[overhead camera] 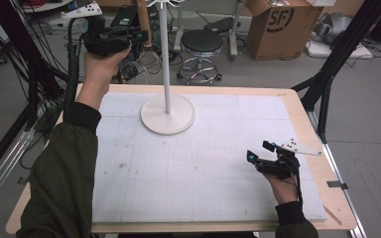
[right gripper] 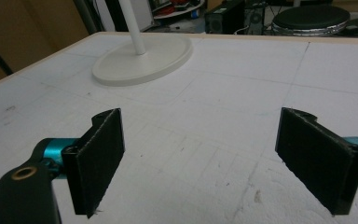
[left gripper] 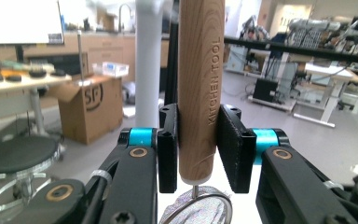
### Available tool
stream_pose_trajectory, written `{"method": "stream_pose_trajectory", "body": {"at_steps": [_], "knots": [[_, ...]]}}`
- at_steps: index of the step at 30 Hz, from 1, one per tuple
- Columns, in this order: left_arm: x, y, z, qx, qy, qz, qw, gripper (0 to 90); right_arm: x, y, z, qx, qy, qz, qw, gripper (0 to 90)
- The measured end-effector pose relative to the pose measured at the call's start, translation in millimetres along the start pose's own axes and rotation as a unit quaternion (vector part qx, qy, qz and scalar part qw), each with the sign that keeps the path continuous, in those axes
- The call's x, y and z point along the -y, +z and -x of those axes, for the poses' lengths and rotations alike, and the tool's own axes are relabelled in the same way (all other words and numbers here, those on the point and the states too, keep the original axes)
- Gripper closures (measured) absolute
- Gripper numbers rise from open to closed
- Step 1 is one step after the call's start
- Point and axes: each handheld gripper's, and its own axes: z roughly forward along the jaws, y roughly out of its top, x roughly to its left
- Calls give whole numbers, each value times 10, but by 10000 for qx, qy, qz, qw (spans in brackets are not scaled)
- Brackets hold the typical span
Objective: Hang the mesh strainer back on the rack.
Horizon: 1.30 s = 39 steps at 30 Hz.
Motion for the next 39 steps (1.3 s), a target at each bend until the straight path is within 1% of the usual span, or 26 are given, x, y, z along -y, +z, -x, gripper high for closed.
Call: {"method": "stream_pose_trajectory", "body": {"at_steps": [1,2,4,8,11,14,17,18,19,22,23,26,31,35,39], "knots": [[-2,-8,2,-39,2,-27,10000,704,0,0,-7,-3,27,-9,10000,147],[9,-6,1,-27,1,-87,10000,704,-1,-2,-6,9,-15,11,10000,147],[44,6,10,-43,31,-187,9998,703,-2,-9,-3,2,-18,16,10000,147],[53,36,40,-4,18,-169,9999,704,-2,-9,-5,1,-12,26,10000,147],[48,51,62,9,39,-202,9998,703,-3,-19,-9,-5,12,20,10000,147],[76,49,43,-43,20,-304,9995,703,-2,-20,-4,-6,5,27,10000,147],[118,7,-6,-58,-68,-220,9997,703,-3,-24,-6,-3,8,33,10000,147],[133,-1,-20,-58,-107,-244,9996,703,-3,-25,-4,-10,15,48,10000,147],[143,-6,-31,-69,-88,-293,9995,704,-3,-26,-3,-3,23,48,10000,147],[149,-13,-52,-56,-82,-284,9995,703,-1,-18,-2,-5,0,30,10000,147],[148,-9,-60,-32,-128,-263,9996,703,-2,-14,-2,2,-18,31,10000,147],[143,21,-68,-8,-108,-355,9993,703,-1,-11,-2,11,-22,28,10000,147],[156,45,-113,-17,-155,-363,9992,703,-1,-17,-2,25,-1,20,10000,147],[144,80,-121,37,-121,-424,9990,703,-2,-19,5,35,-21,38,10000,147],[143,120,-142,54,-167,-398,9991,703,-5,-31,-1,61,4,54,10000,148]]}}
